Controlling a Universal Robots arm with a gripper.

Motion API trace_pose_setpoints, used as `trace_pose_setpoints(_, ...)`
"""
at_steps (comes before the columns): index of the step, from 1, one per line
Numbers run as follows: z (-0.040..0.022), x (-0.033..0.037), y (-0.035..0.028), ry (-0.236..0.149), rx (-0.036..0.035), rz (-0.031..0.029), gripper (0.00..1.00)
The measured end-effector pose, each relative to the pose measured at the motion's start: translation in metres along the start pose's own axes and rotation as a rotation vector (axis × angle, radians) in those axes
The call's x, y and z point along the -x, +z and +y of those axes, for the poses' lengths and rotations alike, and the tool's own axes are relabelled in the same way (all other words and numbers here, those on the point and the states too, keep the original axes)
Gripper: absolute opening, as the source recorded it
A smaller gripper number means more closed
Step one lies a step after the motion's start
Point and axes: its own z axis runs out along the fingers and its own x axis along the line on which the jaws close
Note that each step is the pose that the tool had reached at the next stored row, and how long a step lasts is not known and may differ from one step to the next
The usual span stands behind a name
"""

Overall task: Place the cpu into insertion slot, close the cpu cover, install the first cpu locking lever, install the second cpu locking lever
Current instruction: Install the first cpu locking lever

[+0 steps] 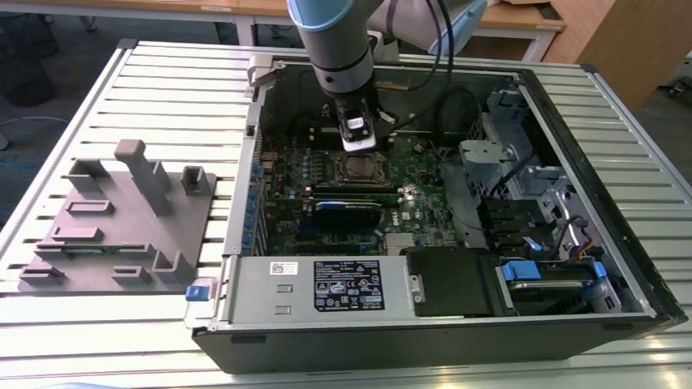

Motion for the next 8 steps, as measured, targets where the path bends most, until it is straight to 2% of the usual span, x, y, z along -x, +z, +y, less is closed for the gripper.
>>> trace_pose_setpoints(8, 0.0013, -0.0011, 0.0015, 0.001, -0.0003, -0.0005, 0.11)
